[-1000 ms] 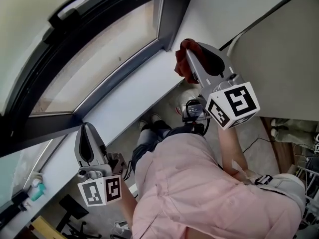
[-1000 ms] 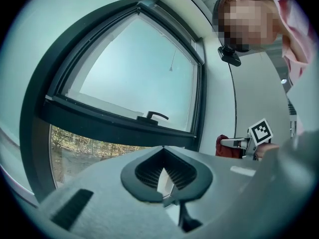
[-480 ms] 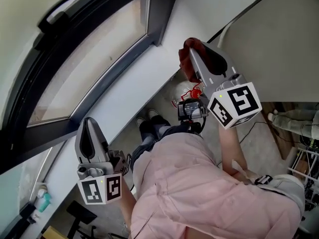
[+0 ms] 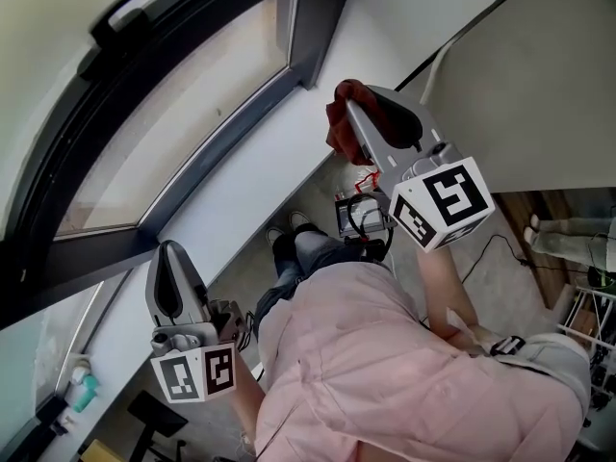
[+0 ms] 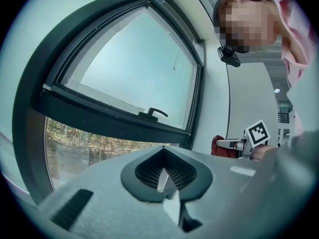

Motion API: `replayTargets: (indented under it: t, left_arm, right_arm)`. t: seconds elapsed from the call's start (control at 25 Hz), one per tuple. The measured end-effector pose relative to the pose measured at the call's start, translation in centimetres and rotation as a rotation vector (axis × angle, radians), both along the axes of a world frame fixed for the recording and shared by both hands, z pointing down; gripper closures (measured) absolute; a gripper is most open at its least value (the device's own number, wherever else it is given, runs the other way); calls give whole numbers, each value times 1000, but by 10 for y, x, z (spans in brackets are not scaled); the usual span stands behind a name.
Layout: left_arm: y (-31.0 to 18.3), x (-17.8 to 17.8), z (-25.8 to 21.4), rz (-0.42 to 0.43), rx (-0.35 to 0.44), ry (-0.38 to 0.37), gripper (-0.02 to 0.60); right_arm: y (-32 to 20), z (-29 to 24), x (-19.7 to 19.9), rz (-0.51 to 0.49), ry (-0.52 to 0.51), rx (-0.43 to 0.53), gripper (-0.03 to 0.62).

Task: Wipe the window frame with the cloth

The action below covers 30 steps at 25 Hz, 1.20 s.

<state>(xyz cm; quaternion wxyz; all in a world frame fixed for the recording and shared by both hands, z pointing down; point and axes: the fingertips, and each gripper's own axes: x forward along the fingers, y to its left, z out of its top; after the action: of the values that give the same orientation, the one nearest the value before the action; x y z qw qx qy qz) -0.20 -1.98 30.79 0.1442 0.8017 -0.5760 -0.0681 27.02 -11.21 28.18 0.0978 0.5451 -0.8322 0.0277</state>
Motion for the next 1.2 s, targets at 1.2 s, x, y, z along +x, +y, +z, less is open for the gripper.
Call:
replayTargets:
  t: [1.2]
  left_arm:
    - [8, 1, -13, 44, 58, -5, 586]
  right_arm:
    - [10, -6, -10, 10, -49, 42, 531]
